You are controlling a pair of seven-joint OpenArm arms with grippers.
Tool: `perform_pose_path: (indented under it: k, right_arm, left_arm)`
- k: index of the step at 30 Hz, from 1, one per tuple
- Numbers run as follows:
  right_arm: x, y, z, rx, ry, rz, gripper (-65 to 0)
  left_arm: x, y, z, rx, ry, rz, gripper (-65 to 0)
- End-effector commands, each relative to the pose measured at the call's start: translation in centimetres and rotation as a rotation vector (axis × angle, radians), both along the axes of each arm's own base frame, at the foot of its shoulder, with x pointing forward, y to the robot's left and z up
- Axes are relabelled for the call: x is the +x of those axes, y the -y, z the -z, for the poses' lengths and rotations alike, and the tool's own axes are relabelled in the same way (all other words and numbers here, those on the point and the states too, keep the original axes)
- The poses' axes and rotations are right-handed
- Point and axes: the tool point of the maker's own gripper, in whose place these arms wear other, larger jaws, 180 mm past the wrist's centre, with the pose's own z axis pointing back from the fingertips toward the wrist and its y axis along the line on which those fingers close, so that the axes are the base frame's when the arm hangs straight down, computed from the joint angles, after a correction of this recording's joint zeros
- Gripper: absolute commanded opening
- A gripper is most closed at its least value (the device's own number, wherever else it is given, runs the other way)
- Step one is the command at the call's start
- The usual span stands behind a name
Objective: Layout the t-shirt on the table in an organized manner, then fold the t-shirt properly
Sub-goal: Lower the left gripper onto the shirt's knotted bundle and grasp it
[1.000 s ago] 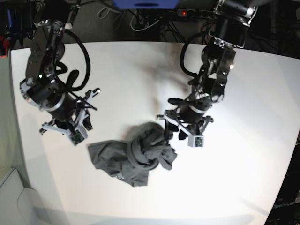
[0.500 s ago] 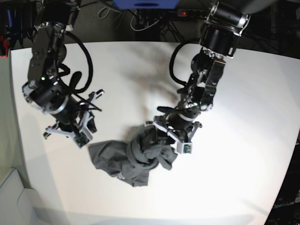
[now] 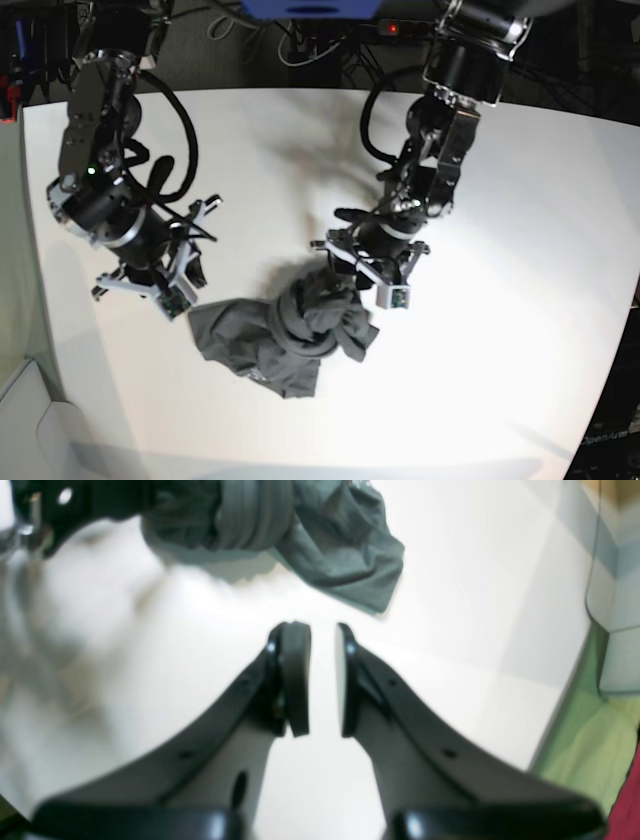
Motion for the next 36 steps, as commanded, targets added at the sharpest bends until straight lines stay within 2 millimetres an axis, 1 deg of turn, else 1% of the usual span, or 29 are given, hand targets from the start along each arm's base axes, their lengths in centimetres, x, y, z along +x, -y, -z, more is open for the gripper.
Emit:
perform_pose_path:
  k: [1,3,8,14,17,22,25,28,30,32,35,36]
  right_arm:
    - [0.6,-0.1,-1.3,0.008,0.046,-0.007,-54.2]
    - [0.6,-0.2,-1.3,0.01,0.046,-0.007,-54.2]
    - [0.6,-0.2,-1.3,0.01,0.046,-0.007,-54.2]
    - [0.5,-0.2,-1.2,0.01,0.045,-0.007,-54.2]
    - [0.5,-0.2,-1.2,0.01,0.043,-0.007,-54.2]
    - [0.4,-0.1,-1.0,0.008,0.039,-0.007,-54.2]
    - [0.6,-0.1,-0.5,0.011,0.021,-0.005,-54.2]
    - [0.6,0.0,0.0,0.014,0.007,-0.004,-54.2]
    - [0.6,-0.1,0.0,0.017,0.008,-0.004,-54.2]
    - [0.6,-0.1,0.0,0.019,0.009,-0.005,-54.2]
    - [0.7,-0.2,-0.1,0.02,0.012,-0.006,-54.2]
    - [0.7,-0.2,-0.1,0.02,0.012,-0.006,-54.2]
  left_arm:
    - [1.3,0.4,-2.9,-0.024,0.085,0.003,-37.2]
    - [1.2,0.4,-3.2,-0.025,0.092,0.005,-37.2]
    - [1.2,0.3,-3.1,-0.021,0.09,0.003,-37.3]
    - [1.2,0.1,-0.8,-0.007,0.034,-0.005,-37.3]
    - [1.8,0.0,-1.0,-0.003,0.036,-0.006,-37.3]
    - [1.9,0.0,-1.1,-0.002,0.038,-0.006,-37.3]
    - [2.6,0.0,-1.7,0.0,0.054,-0.007,-37.3]
    - [2.8,0.0,-1.9,0.0,0.058,-0.007,-37.3]
    - [2.9,0.0,-2.0,0.0,0.061,-0.007,-37.2]
    - [3.4,-0.1,-2.6,0.0,0.074,-0.007,-37.1]
    - [3.5,-0.3,-1.5,0.008,0.047,-0.013,-37.3]
    - [3.8,0.0,-1.5,0.006,0.043,-0.013,-37.3]
